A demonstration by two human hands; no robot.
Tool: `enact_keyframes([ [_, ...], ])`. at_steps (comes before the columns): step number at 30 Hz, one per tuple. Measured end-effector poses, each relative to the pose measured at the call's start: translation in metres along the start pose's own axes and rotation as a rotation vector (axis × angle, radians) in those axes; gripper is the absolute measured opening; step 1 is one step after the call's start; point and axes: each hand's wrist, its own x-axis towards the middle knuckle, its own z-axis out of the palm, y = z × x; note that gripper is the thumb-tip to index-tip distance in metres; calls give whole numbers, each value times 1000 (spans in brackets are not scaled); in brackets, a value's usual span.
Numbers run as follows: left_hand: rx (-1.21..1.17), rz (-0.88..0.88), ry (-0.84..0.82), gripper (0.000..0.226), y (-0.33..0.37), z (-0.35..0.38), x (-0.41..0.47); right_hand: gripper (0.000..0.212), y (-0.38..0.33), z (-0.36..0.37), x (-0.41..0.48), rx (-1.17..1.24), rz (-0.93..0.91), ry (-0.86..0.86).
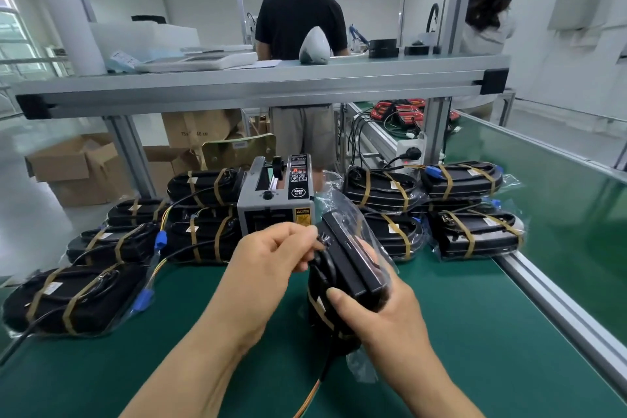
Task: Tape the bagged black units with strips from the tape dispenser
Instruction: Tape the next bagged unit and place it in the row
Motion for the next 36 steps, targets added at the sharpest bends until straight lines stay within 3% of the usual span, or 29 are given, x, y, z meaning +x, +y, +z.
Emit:
enact_keyframes([
  [3,74,35,-74,17,11,6,-6,60,-5,2,-2,-20,-31,-6],
  [10,248,56,-81,17,8,11,6,71,-9,3,-3,-53,-45,-30],
  [21,386,64,-155,17,8,9,17,68,-14,3,-4,-51,-63,-42],
  [36,479,164,-105,12,2,13,14,64,-9,4,-3,-78,-99,-52],
])
